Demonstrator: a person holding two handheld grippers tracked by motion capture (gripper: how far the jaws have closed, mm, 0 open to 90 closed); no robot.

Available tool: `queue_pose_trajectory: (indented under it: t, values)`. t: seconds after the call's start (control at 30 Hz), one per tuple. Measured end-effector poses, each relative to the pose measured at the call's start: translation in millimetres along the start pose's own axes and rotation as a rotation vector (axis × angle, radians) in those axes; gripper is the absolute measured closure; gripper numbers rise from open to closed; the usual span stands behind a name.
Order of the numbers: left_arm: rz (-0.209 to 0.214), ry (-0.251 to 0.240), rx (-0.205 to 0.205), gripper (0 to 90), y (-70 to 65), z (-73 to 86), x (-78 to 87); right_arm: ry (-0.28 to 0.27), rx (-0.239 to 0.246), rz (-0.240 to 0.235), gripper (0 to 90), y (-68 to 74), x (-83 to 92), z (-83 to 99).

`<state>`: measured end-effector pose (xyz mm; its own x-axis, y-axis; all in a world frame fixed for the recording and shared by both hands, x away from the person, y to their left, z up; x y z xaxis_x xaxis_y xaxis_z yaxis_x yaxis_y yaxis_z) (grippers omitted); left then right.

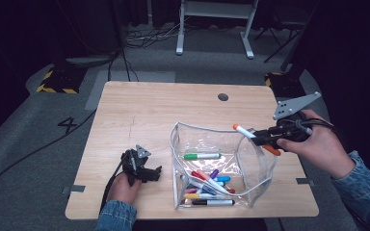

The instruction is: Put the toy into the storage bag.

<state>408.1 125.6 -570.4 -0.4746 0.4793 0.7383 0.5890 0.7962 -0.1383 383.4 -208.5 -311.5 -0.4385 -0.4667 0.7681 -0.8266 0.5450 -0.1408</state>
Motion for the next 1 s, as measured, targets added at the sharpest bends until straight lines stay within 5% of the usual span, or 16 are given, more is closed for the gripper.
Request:
queue_pose_trajectory:
  t: [0.43, 1.0]
  values:
    - [-0.002, -0.002, -0.002, 0.0, 0.3, -0.2, 0.0, 0.051, 0.096, -0.129, 76.7, 44.8, -31.8, -13.1]
    - [0.004, -0.001, 0.002, 0.0, -0.6, -0.4, -0.7, 0.206, 0.221, -0.276, 76.7, 99.2, -94.1, 1.1]
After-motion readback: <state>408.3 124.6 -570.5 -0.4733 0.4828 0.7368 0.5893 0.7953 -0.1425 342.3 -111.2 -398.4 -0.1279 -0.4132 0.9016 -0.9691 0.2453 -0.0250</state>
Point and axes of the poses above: each handheld gripper's, and its own axes: x roughly backward along the jaws, z roughly out of its underside, y roughly to its left, the point moved 8 cm from there along -x, roughly forward along the jaws, and after that the axes turned 9 degrees about z, right-handed, at the moved point
